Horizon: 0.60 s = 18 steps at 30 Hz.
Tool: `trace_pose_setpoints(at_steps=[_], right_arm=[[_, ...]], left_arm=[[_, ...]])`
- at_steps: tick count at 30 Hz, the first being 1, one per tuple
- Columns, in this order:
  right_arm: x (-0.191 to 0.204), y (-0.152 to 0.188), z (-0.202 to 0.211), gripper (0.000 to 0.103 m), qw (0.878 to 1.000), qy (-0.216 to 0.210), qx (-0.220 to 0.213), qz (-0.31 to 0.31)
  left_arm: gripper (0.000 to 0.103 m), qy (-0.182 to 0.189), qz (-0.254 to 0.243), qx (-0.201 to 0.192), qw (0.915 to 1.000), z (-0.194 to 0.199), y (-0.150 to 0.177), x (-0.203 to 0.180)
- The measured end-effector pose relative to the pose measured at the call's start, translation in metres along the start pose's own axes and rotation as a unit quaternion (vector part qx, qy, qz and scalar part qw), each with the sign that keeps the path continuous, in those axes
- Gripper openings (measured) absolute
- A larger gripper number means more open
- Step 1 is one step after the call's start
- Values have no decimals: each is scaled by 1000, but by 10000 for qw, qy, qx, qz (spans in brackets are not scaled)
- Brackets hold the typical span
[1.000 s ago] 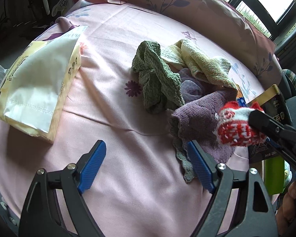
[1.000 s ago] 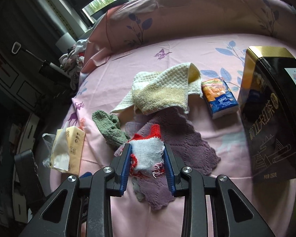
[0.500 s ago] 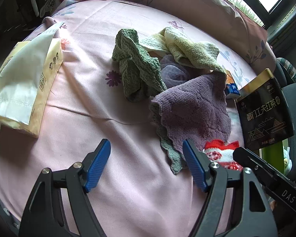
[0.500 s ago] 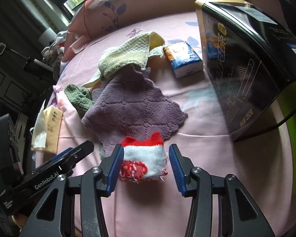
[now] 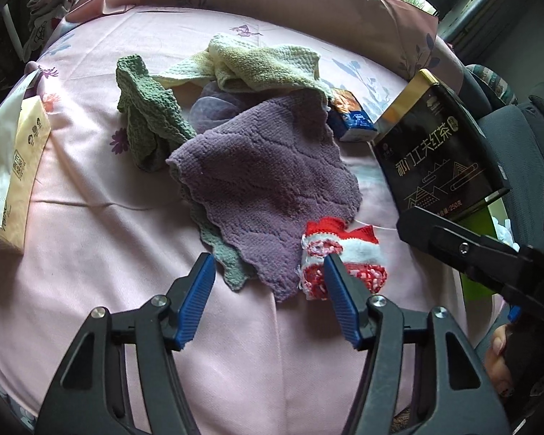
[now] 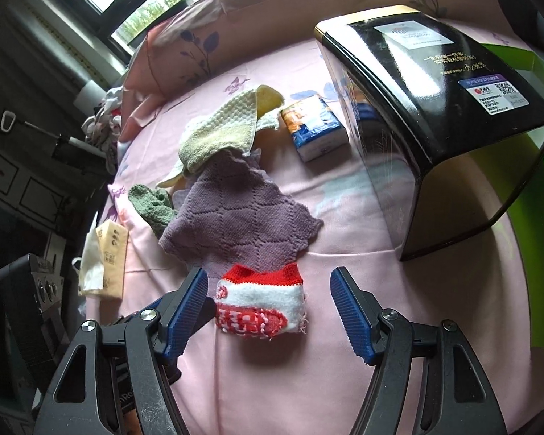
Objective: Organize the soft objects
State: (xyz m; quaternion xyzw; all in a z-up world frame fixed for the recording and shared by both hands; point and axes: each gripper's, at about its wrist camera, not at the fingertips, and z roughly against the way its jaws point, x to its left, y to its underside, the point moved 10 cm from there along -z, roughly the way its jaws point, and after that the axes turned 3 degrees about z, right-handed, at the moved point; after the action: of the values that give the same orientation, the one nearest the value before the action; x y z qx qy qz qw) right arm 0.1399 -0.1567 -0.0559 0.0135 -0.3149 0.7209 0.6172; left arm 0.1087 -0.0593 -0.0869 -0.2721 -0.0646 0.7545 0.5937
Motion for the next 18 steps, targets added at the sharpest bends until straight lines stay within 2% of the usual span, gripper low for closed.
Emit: trace_pose_setpoints(at_steps=[4,8,12,15,18], right_arm=[[0,4,-7,71,9999,11,119,-9],[4,9,-15,71,9992,-238,311,-89],[5,11,-21,71,9991,-168,371,-65],[8,13,-25,71,9982,-353,471,-134],[8,14,-28,71,9981,-347,482,-131]], left_arm=[[60,30,-135,-67,9999,1,0,-8],[60,221,-178,71,9996,-1,5,-16],[60,307,-296,79,9991,0,7,-24],[60,520,-296,183,9980,-3,10,-30],[60,629,-226,334,9972,-9,14,-32]])
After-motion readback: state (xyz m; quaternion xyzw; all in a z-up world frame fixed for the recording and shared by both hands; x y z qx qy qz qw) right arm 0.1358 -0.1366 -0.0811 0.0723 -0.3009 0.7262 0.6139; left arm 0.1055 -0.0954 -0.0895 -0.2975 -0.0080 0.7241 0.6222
